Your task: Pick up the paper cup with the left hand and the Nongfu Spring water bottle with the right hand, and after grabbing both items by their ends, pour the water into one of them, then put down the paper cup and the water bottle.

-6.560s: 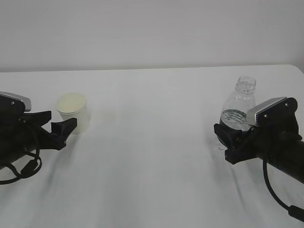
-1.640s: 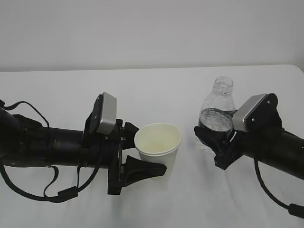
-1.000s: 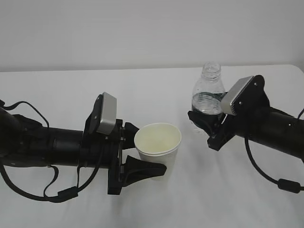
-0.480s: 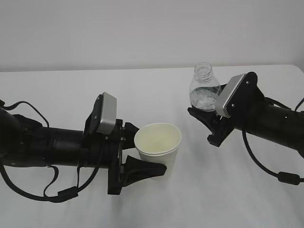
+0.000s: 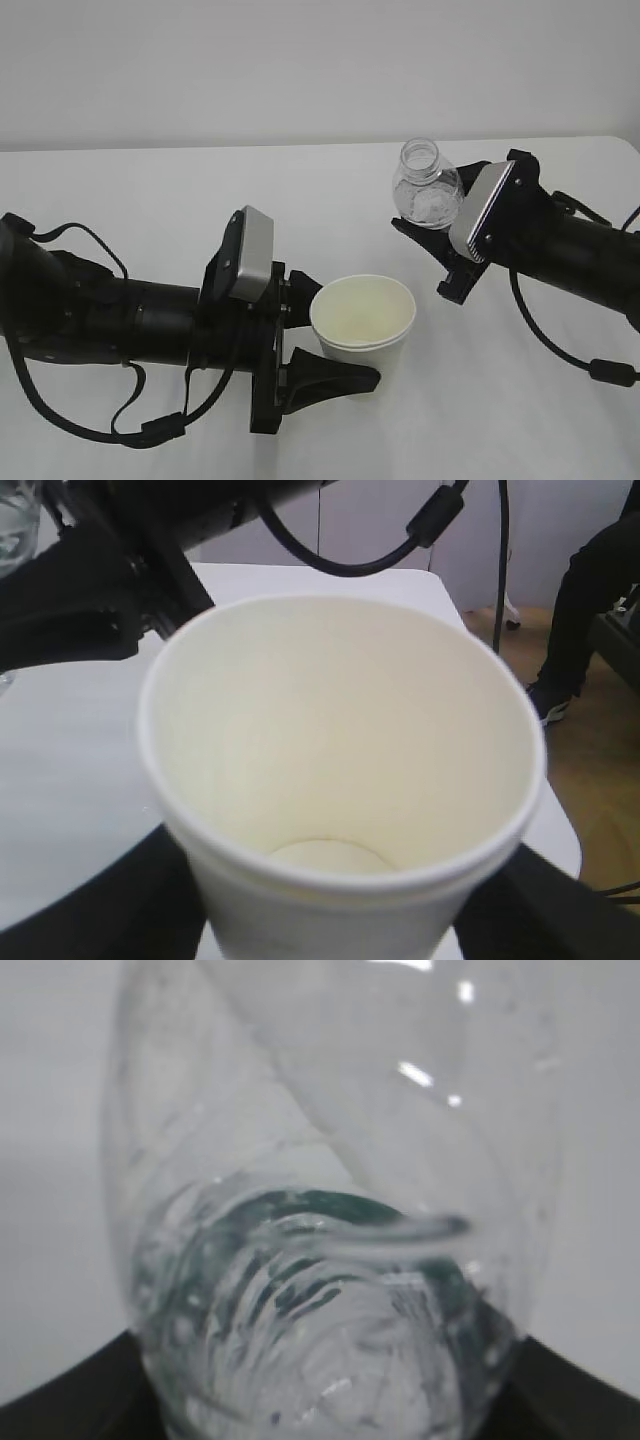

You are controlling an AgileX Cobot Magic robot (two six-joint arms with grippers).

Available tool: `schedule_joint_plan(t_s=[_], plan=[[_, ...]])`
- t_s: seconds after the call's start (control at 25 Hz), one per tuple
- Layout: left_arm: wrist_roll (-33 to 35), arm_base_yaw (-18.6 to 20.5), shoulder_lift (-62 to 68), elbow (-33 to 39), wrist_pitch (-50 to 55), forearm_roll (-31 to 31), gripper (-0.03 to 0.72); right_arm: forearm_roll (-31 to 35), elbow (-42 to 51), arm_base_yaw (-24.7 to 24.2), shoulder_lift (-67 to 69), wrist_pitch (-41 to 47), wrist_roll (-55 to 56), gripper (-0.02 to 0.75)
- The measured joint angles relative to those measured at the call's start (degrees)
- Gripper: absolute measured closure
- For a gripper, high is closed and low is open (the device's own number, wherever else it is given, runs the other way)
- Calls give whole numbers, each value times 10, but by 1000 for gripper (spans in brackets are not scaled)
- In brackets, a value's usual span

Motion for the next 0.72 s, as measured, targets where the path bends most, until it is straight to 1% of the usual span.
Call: schedule_joint_plan(t_s=[0.72], plan=[[12, -1, 0, 0, 0, -17, 200, 6, -10, 0, 0, -30, -110, 271]])
